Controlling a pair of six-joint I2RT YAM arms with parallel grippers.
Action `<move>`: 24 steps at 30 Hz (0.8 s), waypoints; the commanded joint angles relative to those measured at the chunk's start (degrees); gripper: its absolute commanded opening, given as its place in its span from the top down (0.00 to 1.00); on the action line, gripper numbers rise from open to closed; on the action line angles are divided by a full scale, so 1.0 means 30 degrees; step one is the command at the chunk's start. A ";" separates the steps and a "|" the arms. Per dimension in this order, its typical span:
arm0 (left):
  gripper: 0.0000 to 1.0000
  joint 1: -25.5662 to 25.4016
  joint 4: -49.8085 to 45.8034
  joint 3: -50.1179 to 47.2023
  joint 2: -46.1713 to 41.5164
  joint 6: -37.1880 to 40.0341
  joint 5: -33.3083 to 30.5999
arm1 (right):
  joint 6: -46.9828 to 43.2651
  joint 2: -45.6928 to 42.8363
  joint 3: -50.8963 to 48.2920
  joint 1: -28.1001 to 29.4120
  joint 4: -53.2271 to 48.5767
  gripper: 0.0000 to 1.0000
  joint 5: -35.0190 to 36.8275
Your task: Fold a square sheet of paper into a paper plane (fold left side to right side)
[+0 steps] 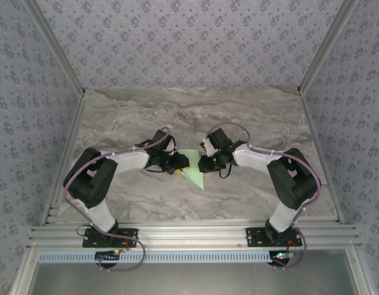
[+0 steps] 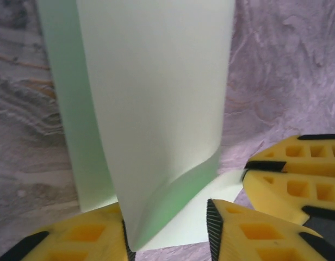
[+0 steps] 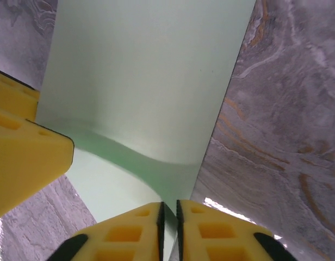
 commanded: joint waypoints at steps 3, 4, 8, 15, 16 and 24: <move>0.63 -0.0125 0.0347 0.0837 -0.0411 -0.0242 0.0361 | -0.0356 -0.2457 -0.0531 -0.0089 -0.0681 0.63 0.2177; 0.62 -0.0123 0.0277 0.0871 -0.0501 -0.0272 0.0305 | -0.0334 -0.2965 -0.0765 -0.0060 -0.0781 0.59 0.2618; 0.60 -0.0125 -0.0040 0.1002 -0.0735 -0.0621 0.0107 | -0.0167 -0.5028 -0.1561 0.0542 -0.1006 0.45 0.4203; 0.59 -0.0124 0.0314 0.1080 -0.0833 -0.1470 -0.0200 | 0.0309 -0.6220 -0.3358 0.3860 0.0671 0.43 0.7160; 0.59 -0.0123 0.0305 0.1104 -0.0804 -0.1517 -0.0245 | 0.0489 -0.6219 -0.3731 0.4262 0.1252 0.43 0.7541; 0.60 -0.0123 0.0156 0.1591 0.0118 -0.2057 -0.0294 | 0.0770 -0.5221 -0.4645 0.6021 0.4452 0.41 0.9202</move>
